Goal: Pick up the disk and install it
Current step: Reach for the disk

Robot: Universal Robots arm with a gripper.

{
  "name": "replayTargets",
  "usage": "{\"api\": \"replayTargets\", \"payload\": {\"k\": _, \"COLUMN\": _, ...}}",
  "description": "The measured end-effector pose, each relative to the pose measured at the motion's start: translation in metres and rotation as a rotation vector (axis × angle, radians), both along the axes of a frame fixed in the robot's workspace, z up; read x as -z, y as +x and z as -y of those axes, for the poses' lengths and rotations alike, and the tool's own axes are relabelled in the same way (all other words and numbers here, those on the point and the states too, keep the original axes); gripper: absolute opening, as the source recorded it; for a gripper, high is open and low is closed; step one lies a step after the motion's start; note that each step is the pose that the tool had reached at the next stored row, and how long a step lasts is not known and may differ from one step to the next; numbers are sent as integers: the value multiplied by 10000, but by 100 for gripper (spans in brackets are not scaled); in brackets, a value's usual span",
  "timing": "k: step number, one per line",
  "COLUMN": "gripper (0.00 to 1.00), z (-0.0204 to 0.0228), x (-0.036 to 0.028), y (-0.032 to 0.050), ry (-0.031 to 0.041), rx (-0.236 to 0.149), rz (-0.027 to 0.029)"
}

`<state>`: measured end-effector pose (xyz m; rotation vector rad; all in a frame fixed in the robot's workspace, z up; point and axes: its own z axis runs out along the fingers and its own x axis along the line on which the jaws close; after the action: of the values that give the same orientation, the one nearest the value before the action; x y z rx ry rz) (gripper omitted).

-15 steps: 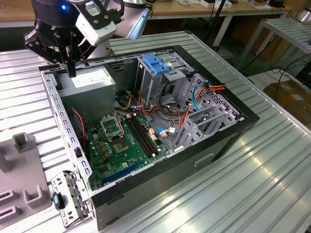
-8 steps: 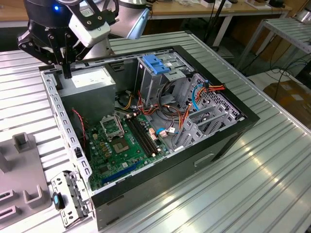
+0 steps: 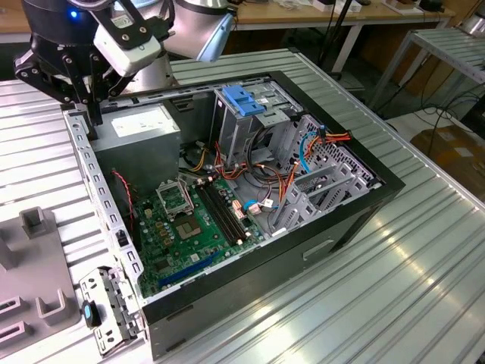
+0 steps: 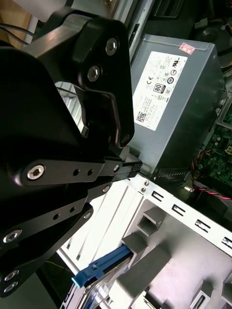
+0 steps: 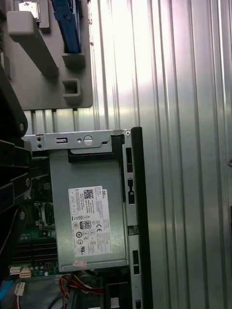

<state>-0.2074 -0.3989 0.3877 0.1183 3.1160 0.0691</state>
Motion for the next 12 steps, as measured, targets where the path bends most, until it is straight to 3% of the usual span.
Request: {"api": "replayTargets", "payload": {"k": 12, "gripper": 11, "z": 0, "x": 12, "y": -148, "ry": 2, "rx": 0, "rz": 0}}
